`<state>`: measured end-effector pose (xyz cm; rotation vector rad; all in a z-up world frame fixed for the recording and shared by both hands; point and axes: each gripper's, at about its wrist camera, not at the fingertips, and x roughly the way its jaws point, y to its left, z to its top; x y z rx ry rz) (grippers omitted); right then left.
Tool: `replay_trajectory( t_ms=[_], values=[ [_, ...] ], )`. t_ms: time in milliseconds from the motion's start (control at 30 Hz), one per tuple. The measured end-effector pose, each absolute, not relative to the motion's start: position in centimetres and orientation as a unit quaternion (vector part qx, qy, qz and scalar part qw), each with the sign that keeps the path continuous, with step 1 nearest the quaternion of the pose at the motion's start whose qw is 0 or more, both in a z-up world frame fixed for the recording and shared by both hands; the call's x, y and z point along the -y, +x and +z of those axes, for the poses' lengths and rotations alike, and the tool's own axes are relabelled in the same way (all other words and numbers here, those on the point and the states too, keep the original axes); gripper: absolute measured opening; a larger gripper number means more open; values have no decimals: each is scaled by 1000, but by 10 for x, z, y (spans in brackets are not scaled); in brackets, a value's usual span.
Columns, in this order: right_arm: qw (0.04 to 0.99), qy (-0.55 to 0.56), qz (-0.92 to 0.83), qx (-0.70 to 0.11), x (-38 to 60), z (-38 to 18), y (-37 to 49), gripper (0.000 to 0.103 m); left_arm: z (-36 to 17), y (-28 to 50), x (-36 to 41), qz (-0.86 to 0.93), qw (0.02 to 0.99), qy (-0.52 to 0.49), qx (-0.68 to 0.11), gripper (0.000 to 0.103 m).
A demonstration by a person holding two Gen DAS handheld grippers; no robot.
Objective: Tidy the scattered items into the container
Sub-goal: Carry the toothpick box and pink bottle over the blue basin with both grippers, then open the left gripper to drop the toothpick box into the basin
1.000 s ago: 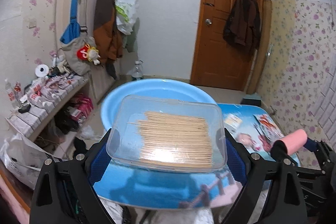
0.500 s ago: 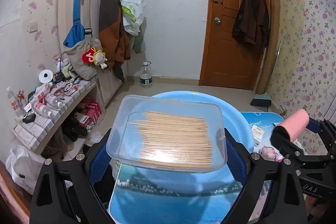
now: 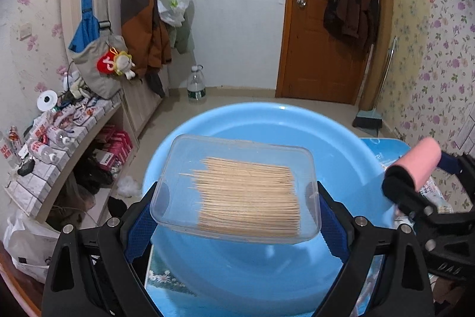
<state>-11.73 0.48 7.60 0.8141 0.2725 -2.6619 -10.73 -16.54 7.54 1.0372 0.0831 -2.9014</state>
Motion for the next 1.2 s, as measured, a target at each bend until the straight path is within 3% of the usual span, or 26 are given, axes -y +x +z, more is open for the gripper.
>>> replay_trajectory(
  t_ms=[567, 1200],
  values=[
    [160, 296, -938, -86, -11, 64, -135, 88, 42, -129, 148, -923, 18, 385, 6, 95],
    [167, 295, -936, -96, 0, 67, -130, 88, 66, -105, 166, -938, 41, 345, -3, 102]
  ],
)
